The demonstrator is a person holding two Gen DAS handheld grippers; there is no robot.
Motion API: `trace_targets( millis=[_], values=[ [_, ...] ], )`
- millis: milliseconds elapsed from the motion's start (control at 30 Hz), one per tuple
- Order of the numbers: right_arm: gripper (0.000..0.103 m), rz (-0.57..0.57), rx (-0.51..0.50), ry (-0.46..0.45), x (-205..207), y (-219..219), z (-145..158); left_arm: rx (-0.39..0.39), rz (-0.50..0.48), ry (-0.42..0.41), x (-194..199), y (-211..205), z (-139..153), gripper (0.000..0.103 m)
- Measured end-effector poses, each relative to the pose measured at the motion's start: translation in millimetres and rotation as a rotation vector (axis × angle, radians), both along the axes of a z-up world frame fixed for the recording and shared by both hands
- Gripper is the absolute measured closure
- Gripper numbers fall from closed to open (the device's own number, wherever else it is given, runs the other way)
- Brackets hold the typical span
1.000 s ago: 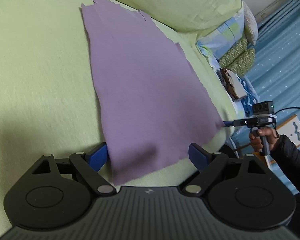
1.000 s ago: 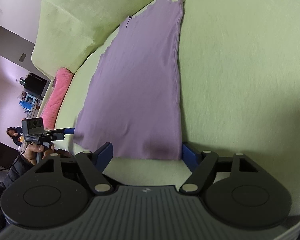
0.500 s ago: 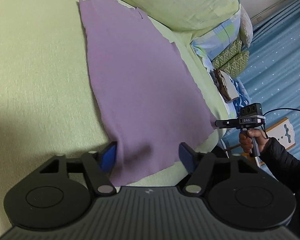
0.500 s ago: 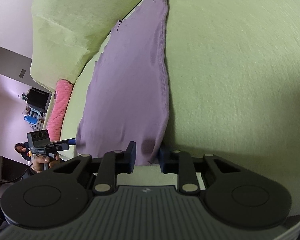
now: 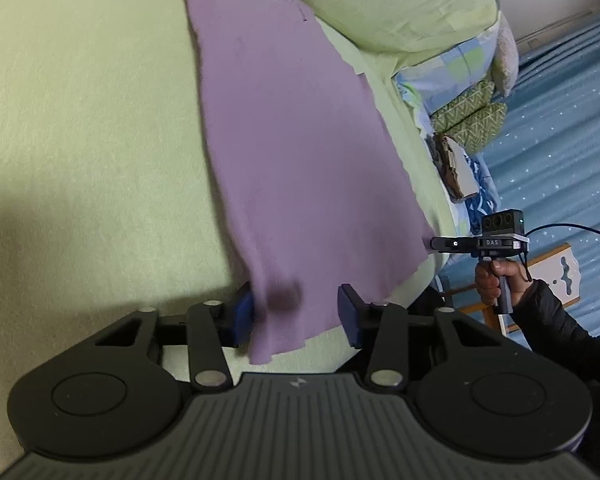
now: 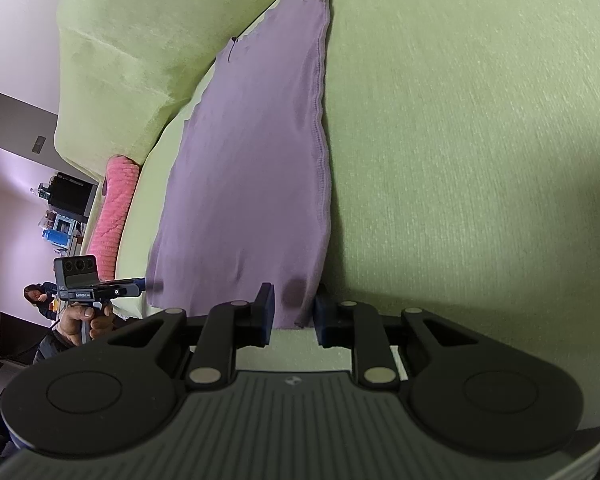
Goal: Fold clothes
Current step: 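Lower both grippers to the tank top hem and close on it, then lift the hem with both grippers and carry it over toward the shoulder straps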
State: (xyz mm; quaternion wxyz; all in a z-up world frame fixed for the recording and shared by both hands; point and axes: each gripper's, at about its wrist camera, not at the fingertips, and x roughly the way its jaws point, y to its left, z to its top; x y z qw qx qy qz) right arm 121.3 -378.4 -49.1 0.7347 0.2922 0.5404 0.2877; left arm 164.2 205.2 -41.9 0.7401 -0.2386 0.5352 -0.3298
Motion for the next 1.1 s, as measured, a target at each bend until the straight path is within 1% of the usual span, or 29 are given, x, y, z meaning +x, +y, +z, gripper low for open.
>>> trace_targets(
  millis=[33, 67, 100, 133, 267, 333, 533, 567, 633, 700, 767, 833, 967, 1100],
  values=[
    [0.089, -0.002, -0.004, 0.001, 0.6, 0.2, -0.1, 0.023, 0.008, 0.005, 0.7, 0.7, -1.0, 0.096],
    [0.093, -0.004, -0.01, 0.003, 0.7, 0.0, -0.2, 0.037, 0.014, 0.012, 1.1, 1.6, -2.5, 0.103],
    [0.098, -0.006, -0.019, 0.004, 0.9, -0.5, -0.5, 0.033, 0.018, 0.016, 1.0, 2.3, -3.7, 0.103],
    [0.101, -0.007, -0.031, 0.004, 1.0, -1.0, -0.8, 0.034, 0.019, 0.015, 0.4, 1.8, -3.6, 0.103],
    [0.101, -0.002, -0.065, -0.009, -1.2, 1.9, 3.7, 0.089, -0.001, -0.022, -6.3, -4.3, 5.8, 0.103],
    [0.101, 0.0, -0.071, -0.017, -2.7, 3.4, 7.7, 0.087, -0.006, -0.037, -12.2, -4.0, 14.6, 0.103],
    [0.102, 0.001, -0.032, -0.029, -18.6, 2.6, 28.8, 0.081, -0.025, -0.081, -40.8, -2.1, 47.2, 0.103],
    [0.102, -0.001, -0.024, -0.03, -23.4, 2.0, 32.3, 0.08, -0.025, -0.081, -42.7, -2.1, 49.1, 0.103],
    [0.102, 0.003, -0.009, -0.042, -39.2, 1.7, 42.2, 0.076, -0.037, -0.088, -65.0, -0.6, 58.3, 0.103],
    [0.102, 0.009, -0.005, -0.059, -55.4, 2.4, 50.8, 0.071, -0.034, -0.086, -76.3, 1.3, 60.5, 0.103],
    [0.102, 0.004, -0.002, -0.072, -76.4, 2.1, 59.4, 0.048, -0.018, -0.085, -102.9, 8.1, 61.8, 0.103],
    [0.102, -0.005, 0.003, -0.076, -92.4, 0.6, 63.9, 0.029, -0.01, -0.084, -119.3, 13.0, 63.1, 0.103],
    [0.102, -0.029, 0.022, -0.066, -130.4, -6.0, 68.5, -0.011, 0.023, -0.05, -159.8, 25.3, 58.4, 0.103],
    [0.102, -0.039, 0.029, -0.045, -155.6, -5.6, 68.6, -0.067, 0.077, -0.024, -167.3, 29.3, 54.2, 0.103]
  ],
)
